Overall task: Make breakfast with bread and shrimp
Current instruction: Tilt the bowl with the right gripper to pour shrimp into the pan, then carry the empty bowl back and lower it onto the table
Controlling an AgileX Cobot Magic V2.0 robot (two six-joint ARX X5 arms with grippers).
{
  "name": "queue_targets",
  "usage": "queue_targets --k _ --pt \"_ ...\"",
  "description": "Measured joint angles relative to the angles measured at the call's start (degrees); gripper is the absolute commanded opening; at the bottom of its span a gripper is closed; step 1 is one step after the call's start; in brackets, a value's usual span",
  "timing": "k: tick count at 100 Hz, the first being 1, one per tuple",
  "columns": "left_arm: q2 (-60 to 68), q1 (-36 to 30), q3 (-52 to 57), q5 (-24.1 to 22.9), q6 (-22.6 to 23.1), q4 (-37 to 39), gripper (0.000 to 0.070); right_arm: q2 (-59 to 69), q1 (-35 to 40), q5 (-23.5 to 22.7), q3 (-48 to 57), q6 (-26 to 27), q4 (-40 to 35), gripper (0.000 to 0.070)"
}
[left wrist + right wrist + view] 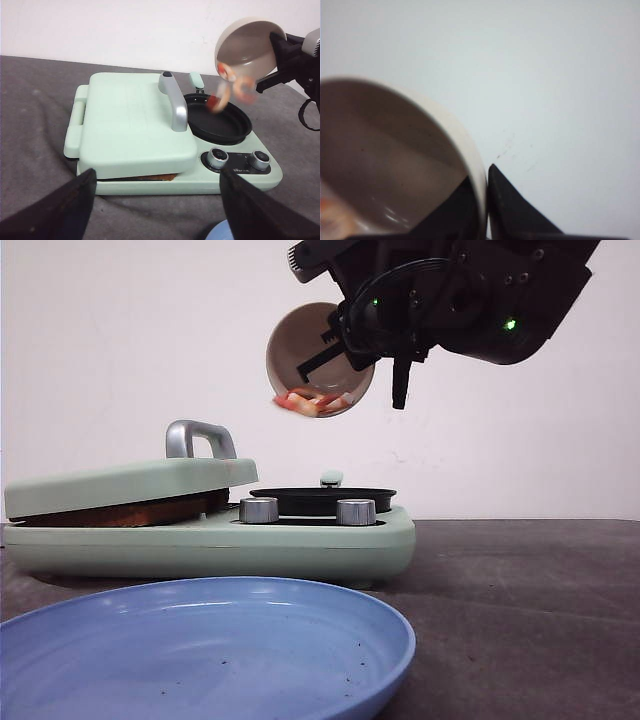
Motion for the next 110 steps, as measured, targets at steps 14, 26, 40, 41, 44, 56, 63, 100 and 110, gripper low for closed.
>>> queue_targets --k 14,26,40,41,44,56,63,100,110 --pt "0.00 0.00 0.00 0.02 -0.02 0.00 0.0431 0.02 -1.51 -1.51 -0.02 3.10 0.00 0.0000" --pt "0.00 0.00 0.00 0.02 0.00 0.02 0.0431 0.48 -2.29 -1.51 -0.02 5.05 0.00 0.0000" --pt "0.00 0.00 0.00 0.00 0.00 0.00 0.0431 0.85 -2.75 -1.51 -0.04 6.10 -1.31 0.0000" --pt "0.00 0.00 0.00 0.02 0.00 0.00 0.0431 0.85 -2.75 -1.51 -0.04 6.16 -1.33 0.0000" --pt "0.00 0.00 0.00 0.02 0.00 0.00 0.0431 0.85 -2.67 -1.51 -0.04 6.32 -1.29 0.0000" --pt "0.00 0.00 0.00 0.00 0.00 0.00 0.0431 0.85 -2.51 -1.20 -0.04 7.72 -1.33 0.0000" --pt "0.00 0.00 0.00 0.02 0.00 0.00 0.0431 0.83 -2.47 -0.83 -0.04 8.87 -1.88 0.0000" --pt "0.00 0.00 0.00 0.02 0.00 0.02 0.0431 -10.27 -3.74 -1.14 -0.07 21.20 -30.80 0.0000" --pt "0.00 0.00 0.00 0.02 0.00 0.11 0.0431 -15.96 -5.33 -3.06 0.28 24.55 -41.31 0.0000"
